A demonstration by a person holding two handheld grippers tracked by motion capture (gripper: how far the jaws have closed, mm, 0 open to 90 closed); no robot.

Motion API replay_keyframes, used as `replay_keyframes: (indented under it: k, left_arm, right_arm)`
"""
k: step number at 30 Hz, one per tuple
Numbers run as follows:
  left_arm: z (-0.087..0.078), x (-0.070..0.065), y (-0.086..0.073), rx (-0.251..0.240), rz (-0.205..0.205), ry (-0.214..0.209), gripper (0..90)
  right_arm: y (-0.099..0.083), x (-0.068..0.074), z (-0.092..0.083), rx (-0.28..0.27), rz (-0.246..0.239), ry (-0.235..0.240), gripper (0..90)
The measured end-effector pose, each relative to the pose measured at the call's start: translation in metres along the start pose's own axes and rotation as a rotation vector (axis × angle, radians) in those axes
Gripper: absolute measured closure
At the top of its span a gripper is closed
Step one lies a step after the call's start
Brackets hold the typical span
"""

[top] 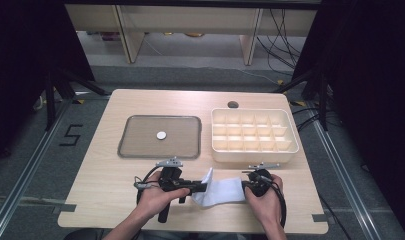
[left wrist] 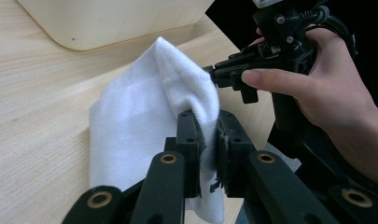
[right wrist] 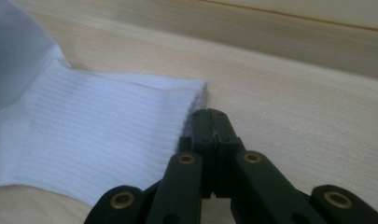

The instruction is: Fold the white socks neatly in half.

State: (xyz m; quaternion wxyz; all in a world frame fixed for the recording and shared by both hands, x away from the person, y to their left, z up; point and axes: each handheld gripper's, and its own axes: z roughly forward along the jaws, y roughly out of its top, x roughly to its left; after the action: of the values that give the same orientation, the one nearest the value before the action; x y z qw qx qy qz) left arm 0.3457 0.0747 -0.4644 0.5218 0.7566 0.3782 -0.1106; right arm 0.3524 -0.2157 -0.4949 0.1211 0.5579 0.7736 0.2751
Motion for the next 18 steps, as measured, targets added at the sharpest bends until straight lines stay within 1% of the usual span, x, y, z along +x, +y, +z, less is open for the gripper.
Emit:
replay_keyframes:
  k: [1,2,3,4,5,6,7,8,9,10,11,12,13,14,15,16,17,18]
  left_arm:
    - [0.0003,-0.0004,0.0,0.0,-0.003,0.002,80.5]
    - [0.0005,-0.0004,0.0001,0.003,0.002,0.002,80.5]
    - [0.0008,-0.0005,0.0002,0.003,0.001,0.0,80.5]
    - [0.0009,-0.0008,0.0004,0.002,0.002,0.001,80.5]
    - [0.001,-0.0013,0.0005,0.002,0.002,0.004,80.5]
    - [0.0012,-0.0017,0.0006,0.002,0.004,-0.001,80.5]
    - [0.0018,-0.003,0.0005,-0.004,0.002,-0.002,80.5]
    - [0.0016,-0.0039,0.0006,-0.001,0.007,0.0,80.5]
    - [0.002,-0.0045,0.0007,-0.003,0.008,-0.002,80.5]
    - [0.0025,-0.0047,0.0008,-0.003,0.009,-0.001,80.5]
    - [0.0028,-0.0044,0.0011,-0.001,0.01,-0.002,80.5]
    - [0.0032,-0.0046,0.0014,-0.002,0.006,-0.001,80.5]
    - [0.0032,-0.0046,0.0014,-0.002,0.006,-0.001,80.4]
    - [0.0033,-0.0044,0.0019,0.0,0.011,-0.007,80.4]
    - [0.0034,-0.005,0.0022,-0.002,0.011,-0.003,80.4]
    - [0.0031,-0.0051,0.0028,0.001,0.013,-0.008,80.4]
    - [0.0032,-0.0053,0.0031,0.0,0.013,-0.007,80.4]
    - [0.0032,-0.0053,0.0031,0.0,0.013,-0.007,80.4]
  right_arm:
    - [0.0002,0.0008,-0.0003,0.008,0.003,-0.008,90.0]
    - [0.0011,0.0024,-0.0017,0.011,0.018,0.018,90.0]
    - [0.0011,0.0028,-0.002,0.003,0.009,0.023,90.0]
    - [0.0013,0.0044,-0.0024,0.007,0.019,0.014,90.0]
    - [0.0015,0.0029,-0.001,-0.004,0.007,0.032,90.0]
    - [0.0012,0.0031,-0.0005,0.0,-0.004,-0.003,90.0]
    - [0.0014,0.0034,-0.0006,0.001,-0.004,-0.005,90.0]
    - [0.0016,0.0038,-0.0007,-0.003,-0.003,-0.006,90.0]
    - [0.0019,0.004,-0.0002,-0.004,-0.002,0.005,90.0]
    - [0.0023,0.0067,-0.001,0.001,0.023,0.006,90.0]
    - [0.0027,0.0068,-0.0023,0.002,0.012,-0.001,90.0]
    - [0.0031,0.0051,-0.0003,-0.005,-0.003,0.004,90.0]
    - [0.0031,0.0051,-0.0003,-0.005,-0.003,0.004,90.0]
    - [0.0033,0.0069,-0.0004,-0.012,-0.002,0.026,90.0]
    - [0.0029,0.0067,0.0001,-0.009,-0.016,0.0,90.0]
    - [0.0028,0.0075,-0.0002,-0.009,-0.013,0.002,90.0]
    - [0.0034,0.0089,0.0003,-0.005,0.006,0.023,90.0]
    - [0.0031,0.0086,0.0008,-0.003,-0.004,0.014,90.0]
